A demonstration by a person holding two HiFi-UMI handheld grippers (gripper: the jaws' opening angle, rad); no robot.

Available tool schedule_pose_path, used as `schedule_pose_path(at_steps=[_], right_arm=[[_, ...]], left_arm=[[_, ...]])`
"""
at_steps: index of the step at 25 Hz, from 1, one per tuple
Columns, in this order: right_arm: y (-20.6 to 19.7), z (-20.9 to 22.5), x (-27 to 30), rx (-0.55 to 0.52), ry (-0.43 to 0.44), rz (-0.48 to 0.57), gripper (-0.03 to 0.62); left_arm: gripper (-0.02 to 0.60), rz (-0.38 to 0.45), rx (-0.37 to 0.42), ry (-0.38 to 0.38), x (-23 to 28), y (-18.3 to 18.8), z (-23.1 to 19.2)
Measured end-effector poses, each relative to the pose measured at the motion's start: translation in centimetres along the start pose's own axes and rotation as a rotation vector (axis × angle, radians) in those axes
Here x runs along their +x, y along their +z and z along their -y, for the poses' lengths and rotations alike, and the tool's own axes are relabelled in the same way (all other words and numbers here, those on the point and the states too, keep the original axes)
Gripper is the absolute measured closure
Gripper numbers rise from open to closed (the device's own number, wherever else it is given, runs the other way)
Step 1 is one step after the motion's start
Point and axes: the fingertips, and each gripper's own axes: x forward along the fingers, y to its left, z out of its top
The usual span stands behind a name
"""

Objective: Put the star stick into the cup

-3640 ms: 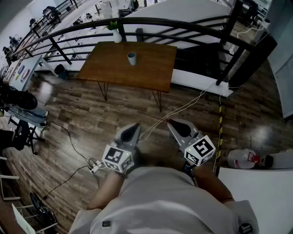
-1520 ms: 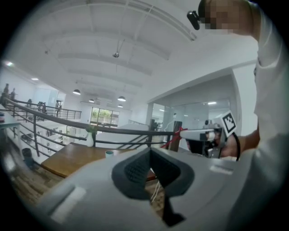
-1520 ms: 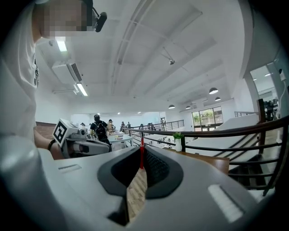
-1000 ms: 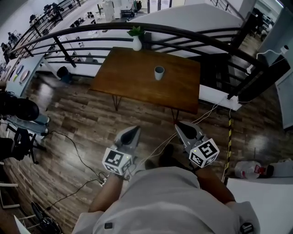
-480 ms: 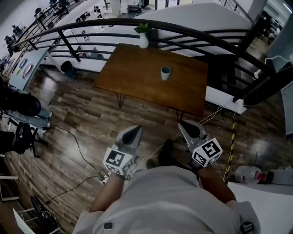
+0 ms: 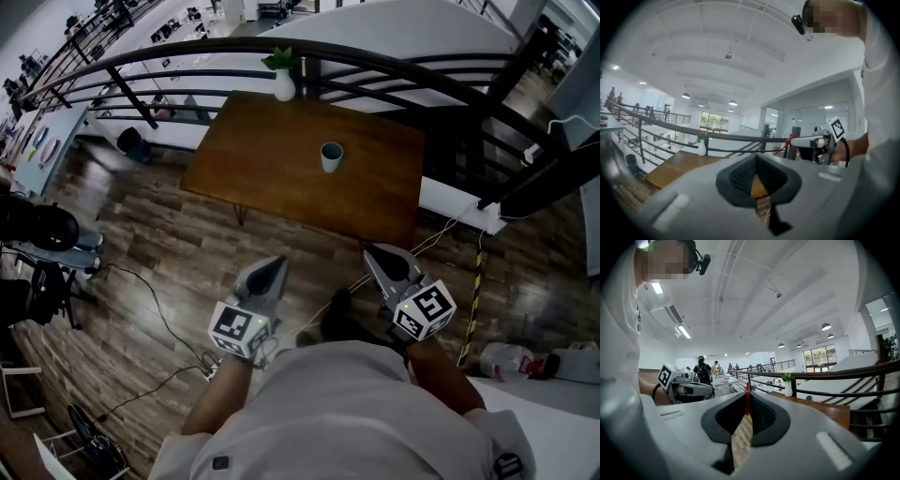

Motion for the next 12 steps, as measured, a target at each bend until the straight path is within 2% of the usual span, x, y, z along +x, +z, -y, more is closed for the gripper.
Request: schedule_pose_path(at_steps=[6,12], right_arm=[[1.5,8.7,2.1,0.002,-0.008,0.007,0.569],[3.8,16.0,2.2,-0.030,0.028,0.025,0.569]], left_arm=[[0.578,-0.006,0.007,-0.003,8.6,1.6,-2.5],[0.578,-0.019,0.030,-0.025,16.8,4.1,-1.8]])
